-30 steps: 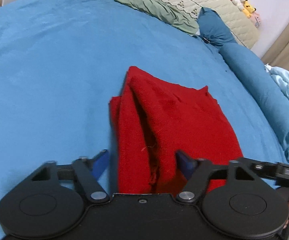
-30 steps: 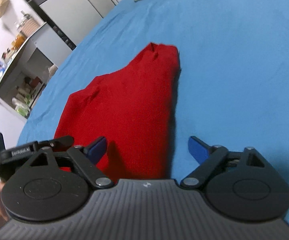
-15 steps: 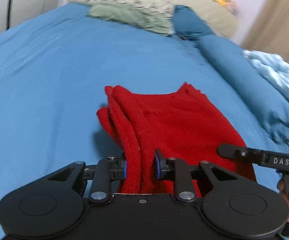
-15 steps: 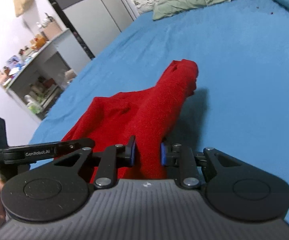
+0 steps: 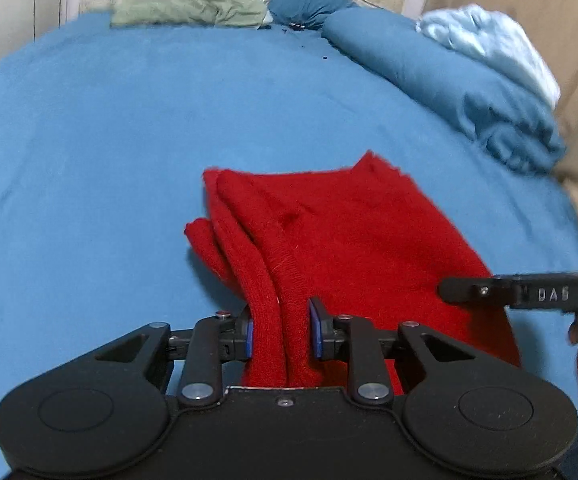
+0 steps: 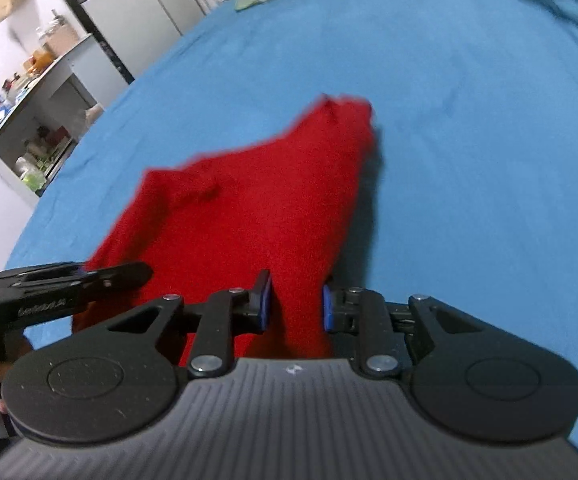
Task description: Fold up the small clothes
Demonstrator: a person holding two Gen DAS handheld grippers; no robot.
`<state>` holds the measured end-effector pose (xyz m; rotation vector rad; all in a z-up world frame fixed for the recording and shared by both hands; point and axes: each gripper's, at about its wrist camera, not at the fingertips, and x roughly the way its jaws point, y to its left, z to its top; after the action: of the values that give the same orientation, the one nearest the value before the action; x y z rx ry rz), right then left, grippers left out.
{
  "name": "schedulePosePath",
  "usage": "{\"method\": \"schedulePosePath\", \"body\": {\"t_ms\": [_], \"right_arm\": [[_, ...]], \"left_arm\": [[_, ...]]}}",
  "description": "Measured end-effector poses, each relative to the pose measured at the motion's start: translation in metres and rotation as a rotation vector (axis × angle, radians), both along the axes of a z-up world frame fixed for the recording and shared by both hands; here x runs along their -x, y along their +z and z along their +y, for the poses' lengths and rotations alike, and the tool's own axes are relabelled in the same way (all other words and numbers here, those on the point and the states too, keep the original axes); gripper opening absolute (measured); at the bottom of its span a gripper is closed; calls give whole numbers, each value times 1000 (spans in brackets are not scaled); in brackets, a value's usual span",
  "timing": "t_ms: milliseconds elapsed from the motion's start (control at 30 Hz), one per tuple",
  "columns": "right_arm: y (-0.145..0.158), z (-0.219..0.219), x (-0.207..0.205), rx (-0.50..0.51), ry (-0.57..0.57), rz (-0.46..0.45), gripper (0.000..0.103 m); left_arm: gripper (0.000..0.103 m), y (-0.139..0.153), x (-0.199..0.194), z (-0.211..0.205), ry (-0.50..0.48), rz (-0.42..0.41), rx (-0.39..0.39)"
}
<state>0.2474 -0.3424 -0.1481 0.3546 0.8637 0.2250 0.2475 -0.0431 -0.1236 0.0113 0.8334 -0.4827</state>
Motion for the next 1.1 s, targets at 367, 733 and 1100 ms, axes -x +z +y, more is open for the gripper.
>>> {"method": "schedulePosePath", "body": {"t_ms": [367, 733, 1100], "right_arm": [[27, -15, 27, 98, -47, -103, 92], [-25, -19, 20, 186, -83, -15, 94], [98, -8, 95, 175, -88, -186, 103]], "left_arm": [[79, 16, 10, 24, 118, -92, -94], [81, -29, 3, 27, 146, -16, -135], [103, 85, 66, 28, 198, -169, -88]]}}
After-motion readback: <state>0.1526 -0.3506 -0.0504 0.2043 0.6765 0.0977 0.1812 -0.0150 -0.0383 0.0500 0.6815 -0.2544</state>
